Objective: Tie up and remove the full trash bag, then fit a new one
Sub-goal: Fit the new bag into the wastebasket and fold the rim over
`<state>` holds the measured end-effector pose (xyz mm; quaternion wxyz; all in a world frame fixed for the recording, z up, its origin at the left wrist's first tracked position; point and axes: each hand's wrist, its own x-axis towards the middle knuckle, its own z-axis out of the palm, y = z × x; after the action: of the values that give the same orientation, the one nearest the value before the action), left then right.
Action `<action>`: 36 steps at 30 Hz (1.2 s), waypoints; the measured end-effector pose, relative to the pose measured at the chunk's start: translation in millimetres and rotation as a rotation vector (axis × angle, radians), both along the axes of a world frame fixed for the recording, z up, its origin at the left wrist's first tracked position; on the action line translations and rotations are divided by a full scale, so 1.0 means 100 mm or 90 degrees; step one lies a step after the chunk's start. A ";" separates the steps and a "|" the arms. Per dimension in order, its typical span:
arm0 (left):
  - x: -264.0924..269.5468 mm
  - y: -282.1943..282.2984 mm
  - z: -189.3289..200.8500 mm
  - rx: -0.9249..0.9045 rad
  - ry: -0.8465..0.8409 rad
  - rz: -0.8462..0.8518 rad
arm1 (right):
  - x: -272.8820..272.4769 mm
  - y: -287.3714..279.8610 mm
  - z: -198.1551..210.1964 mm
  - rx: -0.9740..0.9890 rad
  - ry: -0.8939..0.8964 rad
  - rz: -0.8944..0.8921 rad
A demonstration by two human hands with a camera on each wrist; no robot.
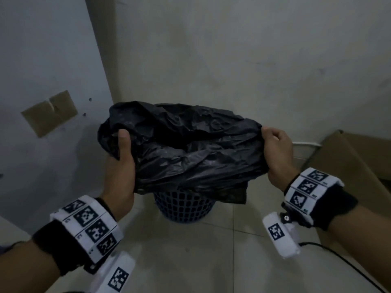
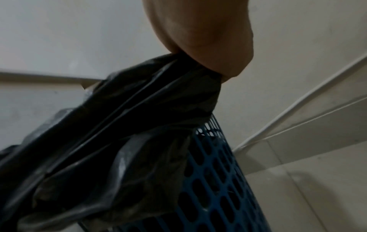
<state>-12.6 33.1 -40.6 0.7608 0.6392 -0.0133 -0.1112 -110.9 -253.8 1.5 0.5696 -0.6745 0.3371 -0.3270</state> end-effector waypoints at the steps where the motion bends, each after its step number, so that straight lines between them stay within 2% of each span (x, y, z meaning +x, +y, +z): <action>1: -0.02 0.02 -0.04 0.005 0.003 0.009 | -0.02 -0.02 -0.07 -0.016 0.031 0.001; 4: -0.15 0.08 -0.22 0.012 0.037 0.056 | -0.03 -0.10 -0.24 -0.018 0.160 0.070; 8: -0.41 0.03 -0.34 -0.029 0.112 0.000 | -0.04 -0.18 -0.26 0.111 0.265 0.187; 10: -0.43 -0.01 -0.29 -0.056 0.121 -0.035 | -0.04 -0.23 -0.26 0.127 0.246 0.189; 12: -0.38 -0.03 -0.24 -0.057 0.081 -0.058 | -0.01 -0.30 -0.30 0.130 0.188 0.164; 14: -0.34 -0.03 -0.23 -0.024 0.013 -0.058 | -0.01 -0.24 -0.26 0.121 0.127 0.148; 17: -0.31 -0.04 -0.32 0.048 -0.057 -0.017 | -0.02 -0.12 -0.26 0.079 0.133 0.145; 20: -0.28 -0.03 -0.42 0.133 -0.102 -0.012 | 0.01 -0.16 -0.50 0.103 0.174 0.153; 22: -0.17 0.00 -0.45 0.176 -0.109 0.006 | 0.17 -0.37 -0.83 0.129 0.187 0.187; 25: 0.00 0.03 -0.35 0.218 -0.107 0.040 | 0.45 -0.64 -1.14 0.184 0.145 0.230; 28: 0.07 0.03 -0.27 0.244 -0.136 0.100 | 0.53 -0.57 -1.00 0.204 0.067 0.218; 32: 0.07 0.07 -0.25 0.356 -0.251 0.219 | 0.54 -0.28 -0.63 0.074 -0.021 0.245; 36: 0.11 0.11 -0.14 0.443 -0.317 0.228 | 0.47 -0.12 -0.53 -0.006 -0.030 0.194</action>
<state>-1.5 44.1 -54.4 0.4820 0.8560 -0.0466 0.1810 -64.1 -266.2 -51.2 0.6173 -0.7126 0.2159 -0.2540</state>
